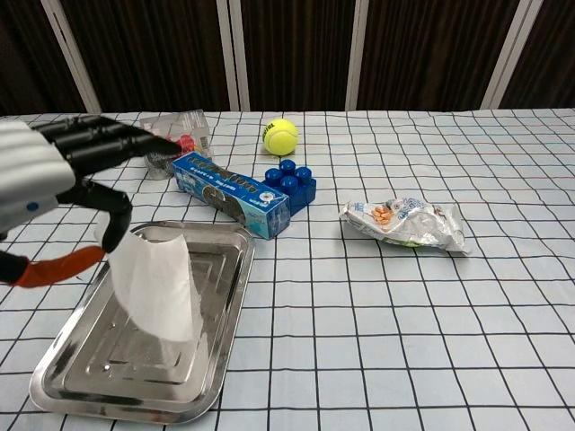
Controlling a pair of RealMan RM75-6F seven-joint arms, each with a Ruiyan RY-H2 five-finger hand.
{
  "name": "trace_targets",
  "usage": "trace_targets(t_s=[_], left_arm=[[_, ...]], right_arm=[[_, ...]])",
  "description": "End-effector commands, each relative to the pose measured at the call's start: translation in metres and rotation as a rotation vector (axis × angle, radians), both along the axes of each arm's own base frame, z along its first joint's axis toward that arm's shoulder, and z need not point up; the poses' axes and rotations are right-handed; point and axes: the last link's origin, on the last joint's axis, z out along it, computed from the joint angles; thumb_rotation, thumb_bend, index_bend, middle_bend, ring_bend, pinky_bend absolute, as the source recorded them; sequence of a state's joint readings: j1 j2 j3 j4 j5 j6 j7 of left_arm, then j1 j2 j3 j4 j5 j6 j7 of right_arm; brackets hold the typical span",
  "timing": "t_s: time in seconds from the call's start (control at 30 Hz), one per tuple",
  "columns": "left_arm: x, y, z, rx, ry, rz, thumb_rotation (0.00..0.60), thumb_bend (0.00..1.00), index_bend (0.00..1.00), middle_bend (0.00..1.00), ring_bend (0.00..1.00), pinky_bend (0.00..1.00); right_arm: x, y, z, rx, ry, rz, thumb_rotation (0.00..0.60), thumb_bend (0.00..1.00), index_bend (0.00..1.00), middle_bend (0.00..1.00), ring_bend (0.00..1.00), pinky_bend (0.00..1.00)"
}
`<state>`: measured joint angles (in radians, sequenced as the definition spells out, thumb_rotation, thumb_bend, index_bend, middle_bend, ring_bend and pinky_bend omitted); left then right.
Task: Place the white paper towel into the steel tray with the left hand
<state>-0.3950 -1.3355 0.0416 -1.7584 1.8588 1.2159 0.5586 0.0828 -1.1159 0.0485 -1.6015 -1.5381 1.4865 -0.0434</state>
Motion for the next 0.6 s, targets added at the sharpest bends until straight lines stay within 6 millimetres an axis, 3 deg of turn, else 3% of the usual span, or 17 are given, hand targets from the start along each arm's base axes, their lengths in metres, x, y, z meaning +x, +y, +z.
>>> trace_targets(t_s=[0.03,0.27,0.6], left_arm=[[-0.019,-0.009,-0.008,-0.050,0.033,-0.005,0.600,0.49,0.56,0.02,0.00,0.00],[-0.052,-0.015,-0.014,-0.124,0.114,-0.036,0.600,0.49,0.56,0.02,0.00,0.00],[-0.067,-0.012,-0.019,-0.165,0.215,-0.149,0.600,0.49,0.56,0.03,0.00,0.00]], right_arm=[[0.000,0.000,0.000,0.001,0.002,0.000,0.600,0.31,0.00,0.00,0.00,0.00],[0.000,0.000,-0.002,0.005,0.007,-0.002,0.600,0.31,0.00,0.00,0.00,0.00],[0.000,0.000,-0.002,0.004,0.006,-0.006,0.600,0.31,0.00,0.00,0.00,0.00]])
